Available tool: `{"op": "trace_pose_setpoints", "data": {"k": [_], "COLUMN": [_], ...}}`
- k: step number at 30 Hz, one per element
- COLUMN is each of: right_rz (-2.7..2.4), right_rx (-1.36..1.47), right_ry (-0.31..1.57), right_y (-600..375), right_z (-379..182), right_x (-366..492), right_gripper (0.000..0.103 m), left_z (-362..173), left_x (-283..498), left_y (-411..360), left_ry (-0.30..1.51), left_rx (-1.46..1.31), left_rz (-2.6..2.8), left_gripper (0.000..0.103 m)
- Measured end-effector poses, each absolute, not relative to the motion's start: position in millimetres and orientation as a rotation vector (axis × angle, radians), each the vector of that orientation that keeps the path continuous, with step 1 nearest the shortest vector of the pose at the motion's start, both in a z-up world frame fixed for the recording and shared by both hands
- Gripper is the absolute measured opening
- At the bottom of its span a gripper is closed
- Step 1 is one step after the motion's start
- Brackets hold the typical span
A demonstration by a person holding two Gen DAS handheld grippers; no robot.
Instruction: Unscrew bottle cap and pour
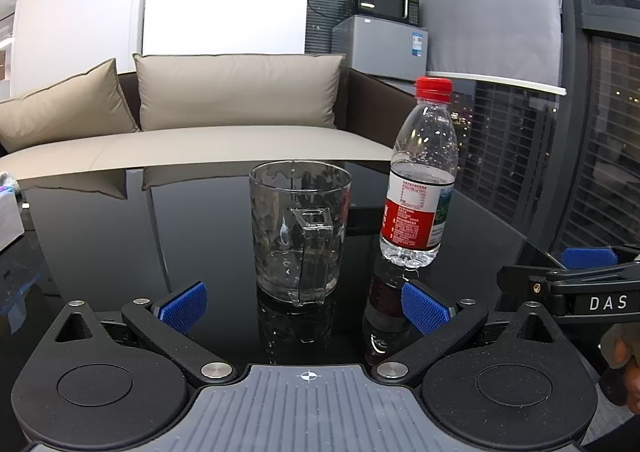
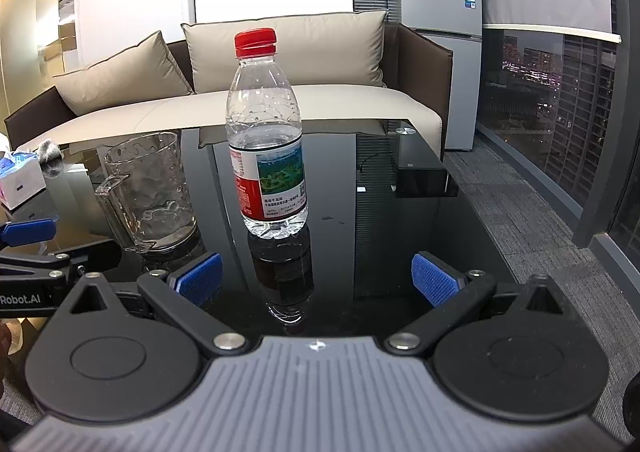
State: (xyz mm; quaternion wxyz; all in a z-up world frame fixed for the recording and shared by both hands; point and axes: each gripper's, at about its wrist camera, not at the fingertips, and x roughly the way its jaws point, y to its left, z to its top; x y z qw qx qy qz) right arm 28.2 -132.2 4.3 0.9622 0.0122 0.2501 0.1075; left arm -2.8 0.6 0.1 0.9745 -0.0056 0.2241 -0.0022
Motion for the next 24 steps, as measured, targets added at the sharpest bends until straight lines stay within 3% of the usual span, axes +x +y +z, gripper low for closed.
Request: {"op": "trace_pose_setpoints", "data": {"k": [24], "right_rz": [0.220], "right_rx": [0.021], "right_ry": [0.515], "right_y": [-130], "right_z": [3], "right_x": [29], "right_gripper": [0.103], "left_z": [3], "left_x": [-2], "left_y": [2], "left_ry": [0.461], "left_rx": [-0.024], "left_rz": [-0.011], "left_gripper": [0.102]}}
